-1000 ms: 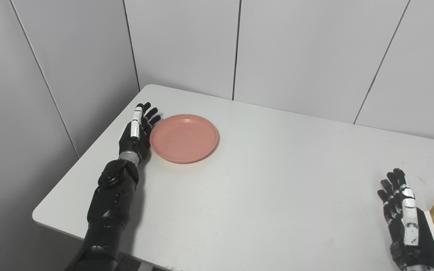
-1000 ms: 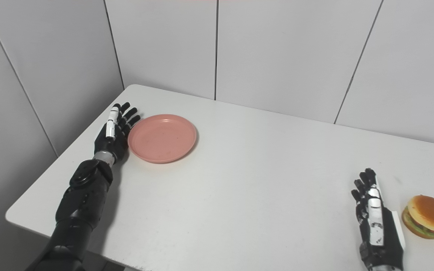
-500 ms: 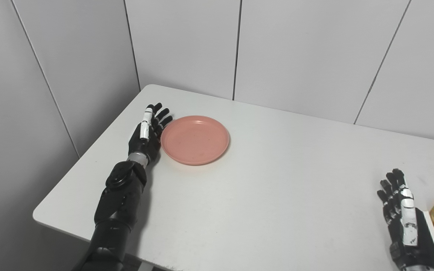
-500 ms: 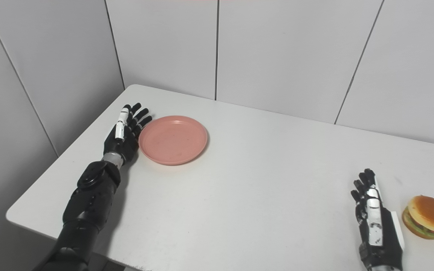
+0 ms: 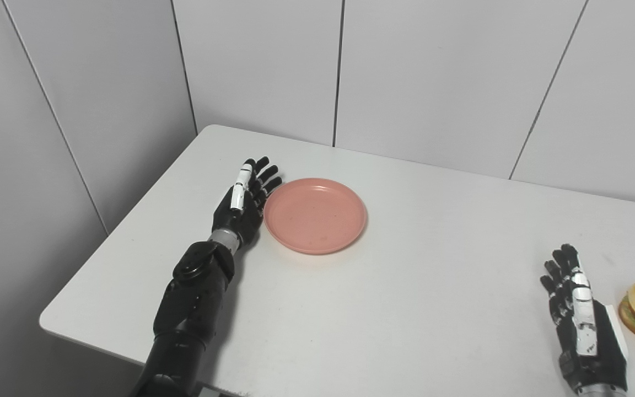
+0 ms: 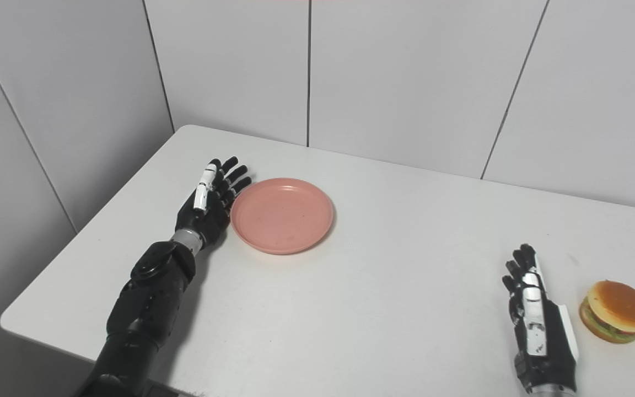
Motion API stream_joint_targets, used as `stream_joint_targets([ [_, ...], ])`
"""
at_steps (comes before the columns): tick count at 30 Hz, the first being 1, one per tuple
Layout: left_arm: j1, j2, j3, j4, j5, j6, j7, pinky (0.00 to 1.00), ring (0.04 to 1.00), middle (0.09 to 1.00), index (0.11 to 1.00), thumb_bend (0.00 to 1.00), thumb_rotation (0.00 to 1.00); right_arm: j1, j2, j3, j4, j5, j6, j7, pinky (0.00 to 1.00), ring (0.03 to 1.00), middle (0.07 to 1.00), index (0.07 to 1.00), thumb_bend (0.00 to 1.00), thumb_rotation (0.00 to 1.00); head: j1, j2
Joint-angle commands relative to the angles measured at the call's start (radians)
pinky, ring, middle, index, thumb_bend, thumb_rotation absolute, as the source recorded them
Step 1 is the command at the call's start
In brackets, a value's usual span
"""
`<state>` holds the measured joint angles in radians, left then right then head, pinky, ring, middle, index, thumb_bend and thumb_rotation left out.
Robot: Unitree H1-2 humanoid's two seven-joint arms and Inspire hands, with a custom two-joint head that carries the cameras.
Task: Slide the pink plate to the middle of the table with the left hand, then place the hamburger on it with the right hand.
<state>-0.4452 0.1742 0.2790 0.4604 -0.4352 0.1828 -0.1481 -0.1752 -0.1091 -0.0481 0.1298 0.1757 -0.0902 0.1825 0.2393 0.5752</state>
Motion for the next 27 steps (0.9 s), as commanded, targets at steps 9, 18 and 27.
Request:
stream_joint_targets([
  [9, 0.018, -0.056, -0.073, -0.051, 0.010, 0.100, -0.014, 0.90, 0.902, 0.914, 0.911, 0.36, 1.00, 0.033, 0.026, 0.011, 0.025, -0.006, 0.008, -0.014, 1.00, 1.000, 1.000, 1.000, 0.41, 1.00, -0.026, 0.013],
  [18, 0.049, -0.096, -0.129, -0.127, 0.010, 0.161, -0.021, 0.90, 0.899, 0.912, 0.907, 0.37, 1.00, 0.035, 0.037, 0.010, 0.007, -0.005, 0.033, -0.021, 1.00, 1.000, 1.000, 1.000, 0.42, 1.00, -0.059, 0.028],
  [27, 0.087, -0.143, -0.191, -0.243, 0.000, 0.230, -0.044, 0.93, 0.914, 0.925, 0.920, 0.35, 1.00, 0.033, 0.047, 0.016, 0.003, -0.014, 0.036, -0.026, 1.00, 1.000, 1.000, 1.000, 0.41, 1.00, -0.101, 0.046],
])
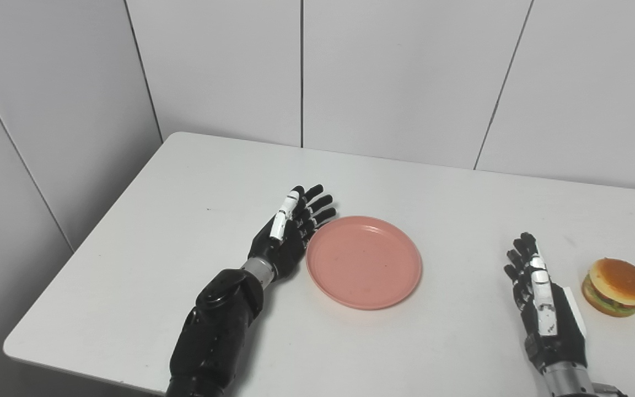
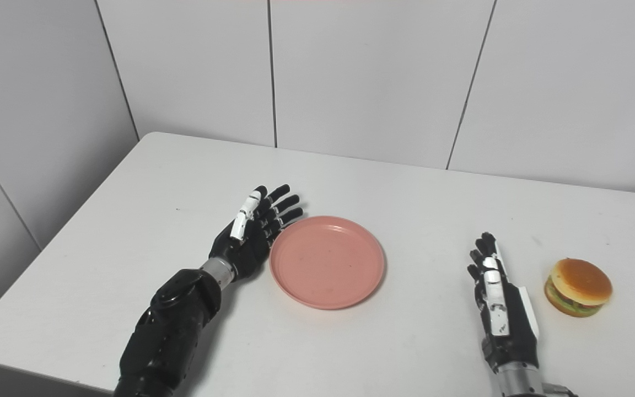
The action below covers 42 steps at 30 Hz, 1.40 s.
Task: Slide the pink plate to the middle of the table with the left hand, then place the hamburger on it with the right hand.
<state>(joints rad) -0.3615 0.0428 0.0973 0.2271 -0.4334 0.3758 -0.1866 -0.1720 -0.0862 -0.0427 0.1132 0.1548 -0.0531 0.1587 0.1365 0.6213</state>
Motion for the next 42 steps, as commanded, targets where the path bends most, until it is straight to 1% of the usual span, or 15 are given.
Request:
stream_joint_targets([
  [1, 0.008, -0.017, -0.014, -0.022, -0.003, 0.046, -0.005, 0.92, 0.913, 0.924, 0.919, 0.36, 1.00, 0.029, 0.026, 0.011, 0.018, 0.006, -0.001, -0.003, 1.00, 1.000, 1.000, 1.000, 0.42, 1.00, -0.007, 0.004],
  [9, 0.046, -0.050, -0.054, -0.092, 0.008, 0.076, -0.007, 0.91, 0.914, 0.919, 0.913, 0.36, 1.00, 0.034, 0.033, 0.021, -0.004, -0.011, 0.030, -0.019, 1.00, 1.000, 1.000, 1.000, 0.46, 1.00, -0.045, 0.019],
  [15, 0.060, -0.048, -0.073, -0.103, 0.014, 0.069, -0.019, 0.90, 0.908, 0.917, 0.919, 0.36, 1.00, 0.036, 0.037, 0.022, -0.012, -0.017, 0.048, -0.029, 1.00, 1.000, 1.000, 1.000, 0.46, 1.00, -0.069, 0.026],
  [16, 0.061, -0.048, -0.074, -0.103, 0.015, 0.068, -0.018, 0.90, 0.906, 0.916, 0.919, 0.36, 1.00, 0.035, 0.038, 0.022, -0.010, -0.019, 0.042, -0.030, 1.00, 1.000, 1.000, 1.000, 0.46, 1.00, -0.078, 0.027],
  [19, 0.063, -0.049, -0.076, -0.102, 0.016, 0.065, -0.016, 0.91, 0.922, 0.929, 0.926, 0.36, 1.00, 0.033, 0.043, 0.018, -0.010, -0.014, 0.043, -0.031, 1.00, 1.000, 1.000, 1.000, 0.43, 1.00, -0.093, 0.029],
  [22, 0.063, -0.047, -0.075, -0.100, 0.019, 0.057, -0.015, 0.92, 0.927, 0.933, 0.927, 0.36, 1.00, 0.034, 0.047, 0.015, -0.024, -0.009, 0.059, -0.033, 1.00, 1.000, 1.000, 1.000, 0.42, 1.00, -0.112, 0.031],
  [25, 0.063, -0.048, -0.071, -0.101, 0.020, 0.057, -0.009, 0.93, 0.930, 0.936, 0.931, 0.36, 1.00, 0.036, 0.049, 0.014, -0.038, -0.021, 0.063, -0.043, 1.00, 1.000, 1.000, 1.000, 0.42, 1.00, -0.122, 0.032],
  [28, 0.061, -0.048, -0.066, -0.094, 0.021, 0.050, -0.008, 0.93, 0.932, 0.937, 0.931, 0.36, 1.00, 0.031, 0.046, 0.011, -0.040, -0.027, 0.041, -0.046, 1.00, 1.000, 1.000, 1.000, 0.42, 1.00, -0.155, 0.030],
  [33, 0.065, -0.048, -0.053, -0.097, 0.019, 0.027, -0.010, 0.92, 0.925, 0.934, 0.931, 0.35, 1.00, 0.015, 0.033, 0.009, -0.090, -0.039, 0.038, -0.053, 1.00, 1.000, 1.000, 1.000, 0.40, 1.00, -0.215, 0.029],
  [34, 0.067, -0.048, -0.053, -0.100, 0.021, 0.022, -0.009, 0.92, 0.923, 0.933, 0.931, 0.35, 1.00, 0.012, 0.028, 0.010, -0.103, -0.043, 0.042, -0.052, 1.00, 1.000, 1.000, 1.000, 0.40, 1.00, -0.215, 0.029],
  [35, 0.070, -0.046, -0.055, -0.106, 0.030, 0.017, -0.005, 0.92, 0.922, 0.933, 0.931, 0.34, 1.00, 0.007, 0.021, 0.010, -0.116, -0.051, 0.044, -0.054, 1.00, 1.000, 1.000, 1.000, 0.41, 1.00, -0.238, 0.027],
  [36, 0.072, -0.045, -0.058, -0.110, 0.037, 0.014, -0.002, 0.93, 0.925, 0.935, 0.933, 0.34, 1.00, 0.004, 0.017, 0.010, -0.124, -0.056, 0.047, -0.056, 1.00, 1.000, 1.000, 1.000, 0.44, 1.00, -0.238, 0.027],
  [38, 0.079, -0.039, -0.065, -0.111, 0.063, -0.017, -0.003, 0.93, 0.927, 0.936, 0.933, 0.34, 1.00, -0.007, 0.007, 0.009, -0.161, -0.086, 0.056, -0.071, 0.99, 0.986, 0.992, 0.997, 0.48, 1.00, -0.273, 0.020],
  [40, 0.089, -0.035, -0.072, -0.116, 0.086, -0.043, -0.005, 0.94, 0.928, 0.937, 0.933, 0.34, 1.00, -0.020, 0.004, 0.002, -0.209, -0.107, 0.081, -0.088, 0.97, 0.964, 0.976, 0.983, 0.51, 1.00, -0.287, 0.016],
  [42, 0.099, -0.034, -0.074, -0.120, 0.107, -0.060, -0.001, 0.93, 0.924, 0.934, 0.930, 0.35, 1.00, -0.039, -0.011, -0.001, -0.236, -0.130, 0.090, -0.096, 0.97, 0.954, 0.970, 0.979, 0.55, 1.00, -0.304, 0.010],
])
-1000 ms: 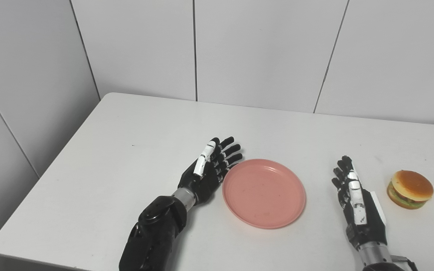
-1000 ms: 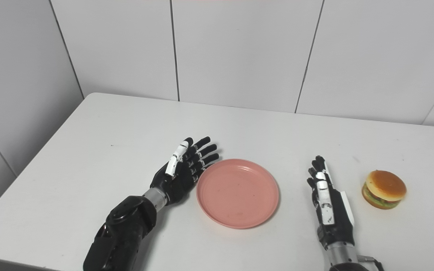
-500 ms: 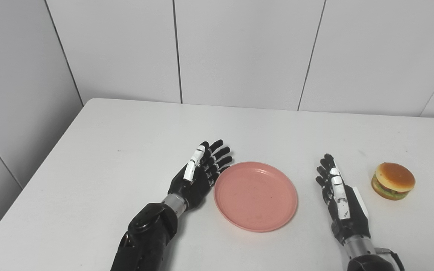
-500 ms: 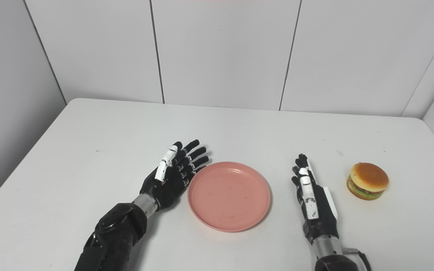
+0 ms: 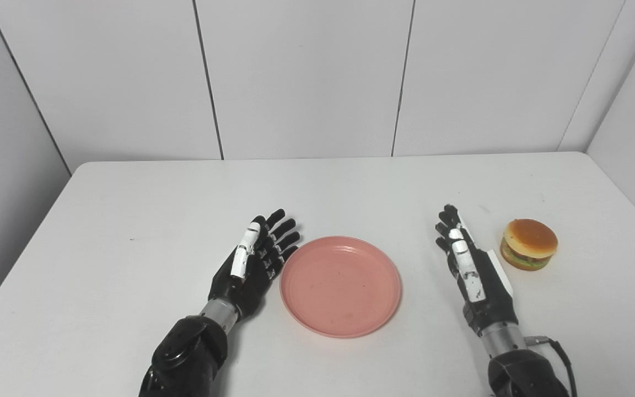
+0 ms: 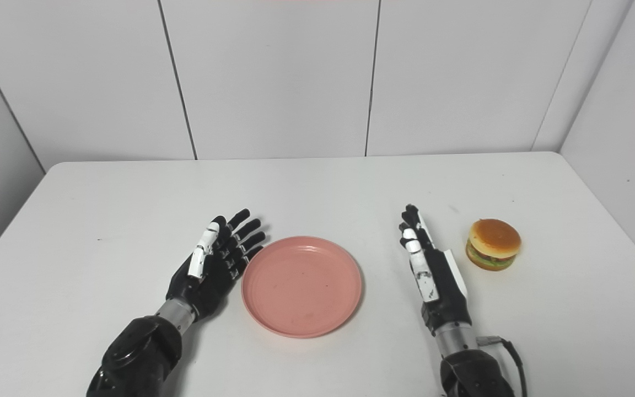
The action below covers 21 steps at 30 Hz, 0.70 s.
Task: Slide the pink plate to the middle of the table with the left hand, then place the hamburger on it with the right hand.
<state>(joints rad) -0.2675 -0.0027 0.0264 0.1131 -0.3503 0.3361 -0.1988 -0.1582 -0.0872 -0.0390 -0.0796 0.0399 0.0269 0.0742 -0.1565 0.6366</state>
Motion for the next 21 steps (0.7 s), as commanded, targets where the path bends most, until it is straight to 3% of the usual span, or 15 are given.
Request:
stream_joint_targets([
  [1, 0.010, 0.012, -0.004, -0.008, 0.037, -0.031, 0.015, 0.92, 0.923, 0.933, 0.930, 0.35, 1.00, -0.063, -0.025, -0.002, -0.058, -0.044, 0.012, -0.016, 0.97, 0.953, 0.970, 0.978, 0.55, 1.00, -0.011, -0.005],
  [11, 0.042, 0.039, 0.009, 0.033, 0.072, -0.132, -0.001, 0.92, 0.908, 0.921, 0.921, 0.35, 1.00, -0.153, -0.131, -0.020, -0.166, -0.223, 0.035, -0.040, 0.89, 0.919, 0.928, 0.941, 0.69, 0.95, -0.145, -0.044],
  [12, 0.044, 0.042, 0.010, 0.039, 0.074, -0.139, -0.002, 0.92, 0.910, 0.922, 0.921, 0.34, 1.00, -0.161, -0.146, -0.021, -0.169, -0.240, 0.029, -0.038, 0.84, 0.908, 0.934, 0.949, 0.69, 0.96, -0.149, -0.045],
  [16, 0.049, 0.060, 0.018, 0.082, 0.064, -0.173, -0.023, 0.94, 0.920, 0.928, 0.924, 0.35, 1.00, -0.184, -0.206, -0.021, -0.193, -0.388, 0.041, -0.060, 0.77, 0.860, 0.912, 0.929, 0.71, 1.00, -0.191, -0.055],
  [21, 0.041, 0.075, 0.028, 0.129, 0.048, -0.199, -0.045, 0.93, 0.918, 0.925, 0.921, 0.34, 1.00, -0.208, -0.301, -0.005, -0.227, -0.580, 0.078, -0.040, 0.77, 0.868, 0.918, 0.923, 0.76, 1.00, -0.238, -0.066],
])
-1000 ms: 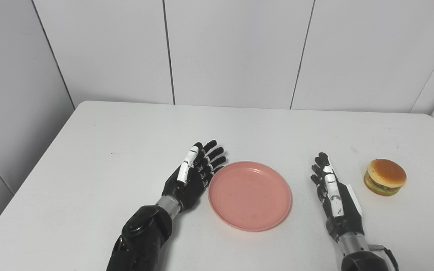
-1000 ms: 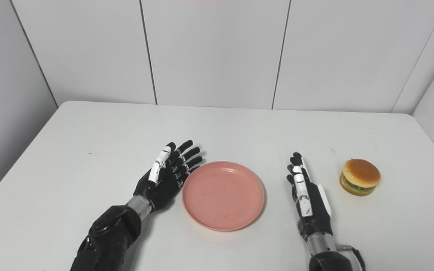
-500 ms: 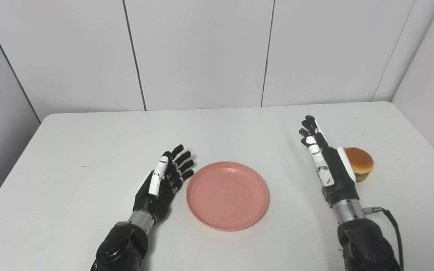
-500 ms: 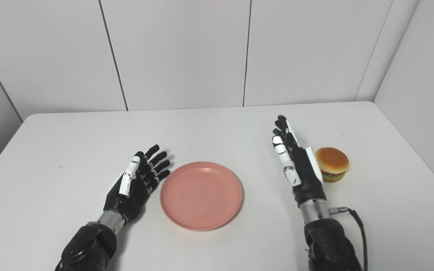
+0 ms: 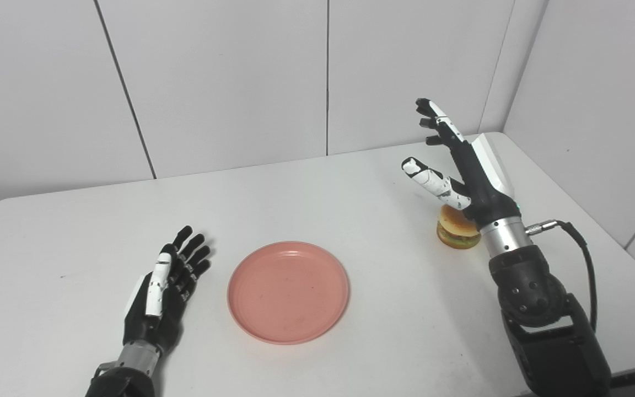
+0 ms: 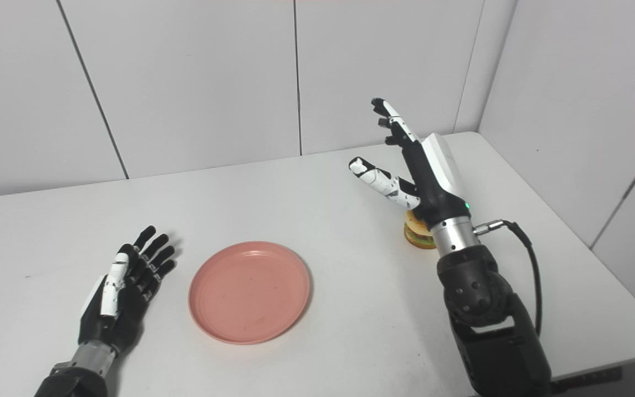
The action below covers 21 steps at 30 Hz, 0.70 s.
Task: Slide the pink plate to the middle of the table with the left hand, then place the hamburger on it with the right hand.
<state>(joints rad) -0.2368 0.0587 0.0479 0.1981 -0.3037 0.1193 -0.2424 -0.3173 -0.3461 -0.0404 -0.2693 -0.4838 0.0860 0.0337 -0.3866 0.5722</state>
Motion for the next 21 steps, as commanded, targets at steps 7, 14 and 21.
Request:
stream_joint_targets([
  [7, 0.006, 0.022, 0.023, 0.068, -0.021, 0.018, -0.021, 0.95, 0.926, 0.932, 0.928, 0.32, 1.00, -0.054, -0.152, 0.005, -0.048, -0.301, 0.093, 0.071, 0.76, 0.912, 0.964, 0.890, 0.90, 0.77, -0.043, -0.013],
  [14, -0.002, 0.024, 0.039, 0.078, -0.036, 0.027, -0.017, 0.94, 0.920, 0.926, 0.920, 0.32, 1.00, -0.054, -0.186, 0.014, -0.028, -0.439, 0.199, 0.180, 0.78, 0.935, 0.979, 0.947, 1.00, 0.72, -0.054, -0.013],
  [21, -0.003, 0.034, 0.047, 0.078, -0.041, 0.030, -0.019, 0.94, 0.921, 0.928, 0.920, 0.31, 1.00, -0.059, -0.190, 0.026, 0.040, -0.455, 0.242, 0.252, 0.79, 0.944, 0.993, 0.999, 1.00, 0.67, -0.058, -0.006],
])
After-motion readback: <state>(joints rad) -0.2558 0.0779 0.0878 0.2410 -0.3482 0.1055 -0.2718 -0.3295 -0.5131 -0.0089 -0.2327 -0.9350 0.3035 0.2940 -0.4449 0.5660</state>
